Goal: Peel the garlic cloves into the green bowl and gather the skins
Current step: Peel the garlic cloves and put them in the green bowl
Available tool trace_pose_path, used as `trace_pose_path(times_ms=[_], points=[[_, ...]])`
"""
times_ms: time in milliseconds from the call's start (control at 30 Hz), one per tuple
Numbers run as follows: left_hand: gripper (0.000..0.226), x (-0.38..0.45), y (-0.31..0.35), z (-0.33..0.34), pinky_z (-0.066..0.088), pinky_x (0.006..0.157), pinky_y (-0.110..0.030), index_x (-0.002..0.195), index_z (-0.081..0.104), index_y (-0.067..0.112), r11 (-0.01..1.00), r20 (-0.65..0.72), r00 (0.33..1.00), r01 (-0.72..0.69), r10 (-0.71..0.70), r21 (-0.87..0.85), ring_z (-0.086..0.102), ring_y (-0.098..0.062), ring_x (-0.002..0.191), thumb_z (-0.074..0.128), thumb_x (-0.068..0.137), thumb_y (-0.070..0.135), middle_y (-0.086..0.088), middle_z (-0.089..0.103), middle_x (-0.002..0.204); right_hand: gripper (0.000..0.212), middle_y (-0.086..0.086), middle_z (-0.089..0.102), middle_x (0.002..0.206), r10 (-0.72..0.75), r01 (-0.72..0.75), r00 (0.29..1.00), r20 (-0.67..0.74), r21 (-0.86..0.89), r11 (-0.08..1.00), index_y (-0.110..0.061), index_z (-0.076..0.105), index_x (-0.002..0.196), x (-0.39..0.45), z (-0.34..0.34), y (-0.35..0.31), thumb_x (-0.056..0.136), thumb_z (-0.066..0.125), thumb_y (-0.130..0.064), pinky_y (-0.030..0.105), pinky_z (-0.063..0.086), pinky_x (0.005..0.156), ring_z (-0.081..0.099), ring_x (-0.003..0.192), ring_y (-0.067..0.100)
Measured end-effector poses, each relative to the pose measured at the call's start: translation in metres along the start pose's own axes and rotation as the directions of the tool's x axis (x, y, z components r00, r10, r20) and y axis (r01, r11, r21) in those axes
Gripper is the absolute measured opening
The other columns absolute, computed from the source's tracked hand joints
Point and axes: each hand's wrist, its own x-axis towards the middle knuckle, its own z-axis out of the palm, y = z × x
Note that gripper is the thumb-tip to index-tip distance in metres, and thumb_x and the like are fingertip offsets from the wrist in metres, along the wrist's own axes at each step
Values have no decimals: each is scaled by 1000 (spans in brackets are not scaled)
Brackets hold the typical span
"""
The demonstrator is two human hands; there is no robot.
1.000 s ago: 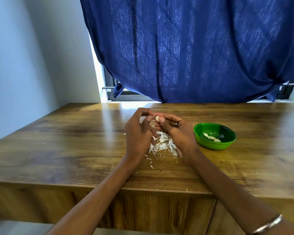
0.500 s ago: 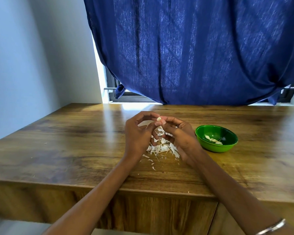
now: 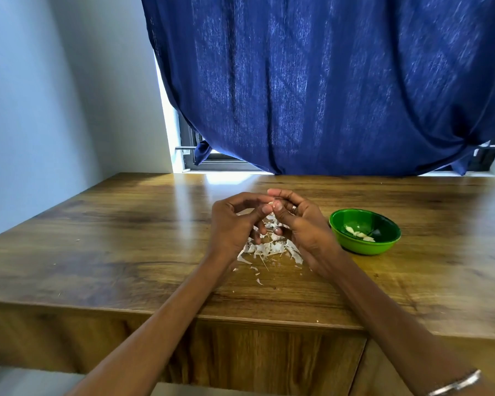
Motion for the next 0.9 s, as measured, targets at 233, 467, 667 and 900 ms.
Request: trace_pose_path(times_ms=[233,467,667,900], points=[[9,1,-3,0,42,39,-25,81,76,10,1000,-19,1000,-7,7,25,52,-20,39,84,79,10,-11,76,78,17,4,71,103,-24,24,1000,9,-66,997,-19,67,108,0,-1,2,96,63,-6,20,50,62,57,64,3],[11,2,-5,0,40,38,-24,77,75,13,999,-30,1000,-2,4,50,48,-17,38,84,80,9,-8,76,76,17,0,68,101,-66,73,997,48,-163,984,-20,62,108,1,0,1,99,58,-6,14,49,68,63,78,-5],[15,0,-2,1,39,37,-22,75,72,15,996,-28,999,-18,20,88,47,-14,37,81,83,5,-5,76,74,19,-3,63,95,-39,57,993,113,-160,985,-19,61,113,0,1,2,103,52,-6,16,45,60,45,66,6],[9,-2,1,5,43,38,-25,87,76,6,994,-58,998,-29,35,101,54,-21,43,82,84,12,-3,77,79,22,9,68,112,-168,161,986,-8,-236,958,-25,61,113,3,2,4,101,56,-8,16,48,64,56,74,0]])
